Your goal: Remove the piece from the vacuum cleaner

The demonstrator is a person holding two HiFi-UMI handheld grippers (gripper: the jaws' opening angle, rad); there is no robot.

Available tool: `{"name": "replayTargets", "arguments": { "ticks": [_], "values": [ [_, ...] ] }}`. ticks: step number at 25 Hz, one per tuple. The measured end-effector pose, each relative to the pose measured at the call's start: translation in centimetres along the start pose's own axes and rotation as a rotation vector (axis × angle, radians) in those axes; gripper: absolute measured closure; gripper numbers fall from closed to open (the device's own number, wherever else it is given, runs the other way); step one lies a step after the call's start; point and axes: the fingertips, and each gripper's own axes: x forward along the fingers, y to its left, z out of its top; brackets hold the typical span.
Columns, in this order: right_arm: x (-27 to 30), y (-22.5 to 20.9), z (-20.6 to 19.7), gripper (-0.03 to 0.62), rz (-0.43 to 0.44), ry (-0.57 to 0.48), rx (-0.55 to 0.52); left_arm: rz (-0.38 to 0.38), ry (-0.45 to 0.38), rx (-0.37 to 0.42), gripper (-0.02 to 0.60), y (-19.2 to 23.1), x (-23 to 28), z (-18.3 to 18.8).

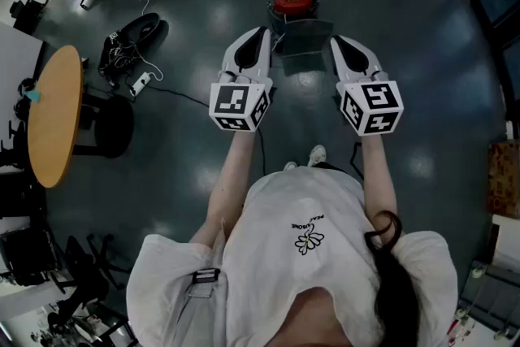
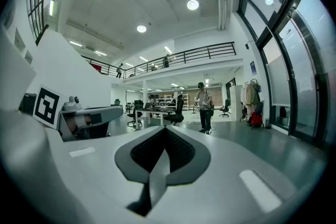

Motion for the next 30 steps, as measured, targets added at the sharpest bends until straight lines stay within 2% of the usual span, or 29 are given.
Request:
{"name": "replayTargets", "arguments": {
  "ticks": [7,15,20,26,30],
  "values": [
    [-0.3,-1.3,-0.5,0.571,-0.008,0.003,-0.005,0.006,-0.005,-0.018,0.581,-0.2,1.0,-0.3],
    [0.3,-4.3,-0.8,0.571,-0.030,-0.004,0.051,0.003,-0.002,-0.044,0.580,-0.7,3.3,-0.8],
    [0.9,-5.8,-0.8,0.569,-0.003,-0.033,0.067,-0.004,0.002,-0.060,0.580,-1.4,4.9,-1.6],
    [1.7,-6.4,-1.7,0.569,0.138,-0.032,0.167,-0.018,0.007,-0.069,0.580,-2.6,7.1,-2.8],
    [2.5,-8.4,-2.6,0.569,0.087,-0.027,0.175,-0.022,0.021,-0.065,0.580,-3.0,8.3,-3.8]
  ]
}}
